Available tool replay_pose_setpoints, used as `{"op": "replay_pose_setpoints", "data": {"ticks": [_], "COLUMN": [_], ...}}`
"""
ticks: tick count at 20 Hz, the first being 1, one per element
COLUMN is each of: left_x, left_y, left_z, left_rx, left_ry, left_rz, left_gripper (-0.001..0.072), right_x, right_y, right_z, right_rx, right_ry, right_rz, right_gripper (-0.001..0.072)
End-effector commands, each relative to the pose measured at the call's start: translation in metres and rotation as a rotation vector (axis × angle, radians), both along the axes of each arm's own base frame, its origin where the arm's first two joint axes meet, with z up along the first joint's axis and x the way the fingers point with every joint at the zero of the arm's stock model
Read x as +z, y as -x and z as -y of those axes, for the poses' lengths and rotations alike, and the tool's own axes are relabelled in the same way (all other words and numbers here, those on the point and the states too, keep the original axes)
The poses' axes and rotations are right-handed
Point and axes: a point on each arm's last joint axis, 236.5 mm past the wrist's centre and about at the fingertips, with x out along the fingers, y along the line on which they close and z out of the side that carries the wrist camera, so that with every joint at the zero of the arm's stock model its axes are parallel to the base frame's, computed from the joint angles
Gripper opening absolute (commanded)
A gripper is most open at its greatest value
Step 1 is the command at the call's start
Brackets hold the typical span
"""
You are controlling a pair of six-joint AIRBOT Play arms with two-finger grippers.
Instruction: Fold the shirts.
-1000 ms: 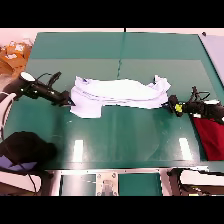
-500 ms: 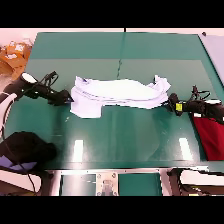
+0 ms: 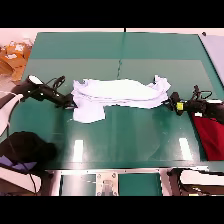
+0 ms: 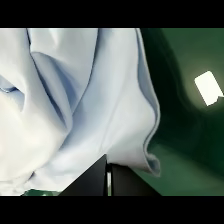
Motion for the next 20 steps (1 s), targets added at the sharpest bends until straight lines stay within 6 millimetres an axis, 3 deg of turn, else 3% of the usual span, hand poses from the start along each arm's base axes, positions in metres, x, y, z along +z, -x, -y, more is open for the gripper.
{"op": "replay_pose_setpoints", "data": {"ticks": [1, 3, 4, 6, 7, 9, 10, 11, 13, 15, 18, 20], "left_x": [0.035, 0.056, 0.056, 0.051, 0.035, 0.023, 0.022, 0.024, 0.039, 0.046, 0.023, 0.011], "left_y": [0.043, 0.069, 0.083, 0.099, 0.123, 0.141, 0.148, 0.15, 0.137, 0.11, 0.083, 0.062], "left_z": [-0.008, 0.0, 0.003, 0.008, 0.021, 0.037, 0.039, 0.035, 0.017, -0.015, -0.077, -0.1], "left_rx": [-0.072, -0.09, -0.084, -0.065, -0.028, 0.014, 0.01, 0.0, 0.026, 0.148, 0.344, 0.415], "left_ry": [-0.048, -0.029, -0.023, 0.002, 0.067, 0.152, 0.162, 0.16, 0.18, 0.177, 0.059, -0.017], "left_rz": [-0.066, -0.056, -0.061, -0.082, -0.139, -0.189, -0.209, -0.218, -0.208, -0.17, -0.098, -0.017], "left_gripper": [0.002, 0.002, 0.002, 0.002, 0.0021, 0.0059, 0.0406, 0.0536, 0.0537, 0.0537, 0.0537, 0.0536], "right_x": [0.007, 0.004, 0.003, 0.003, 0.003, 0.001, 0.002, 0.003, 0.012, 0.022, 0.025, 0.026], "right_y": [0.008, 0.016, 0.02, 0.026, 0.036, 0.046, 0.051, 0.056, 0.06, 0.06, 0.06, 0.06], "right_z": [-0.001, -0.003, -0.006, -0.01, -0.015, -0.011, -0.007, -0.002, 0.005, 0.008, 0.007, 0.006], "right_rx": [0.025, 0.06, 0.08, 0.102, 0.134, 0.146, 0.153, 0.158, 0.165, 0.172, 0.174, 0.174], "right_ry": [-0.046, -0.044, -0.046, -0.055, -0.069, -0.029, 0.003, 0.038, 0.097, 0.129, 0.136, 0.134], "right_rz": [-0.01, -0.029, -0.04, -0.053, -0.087, -0.119, -0.133, -0.144, -0.134, -0.11, -0.1, -0.099], "right_gripper": [0.0019, 0.0018, 0.0018, 0.0018, 0.0018, 0.0017, 0.0017, 0.0017, 0.0017, 0.0017, 0.0018, 0.0018]}}
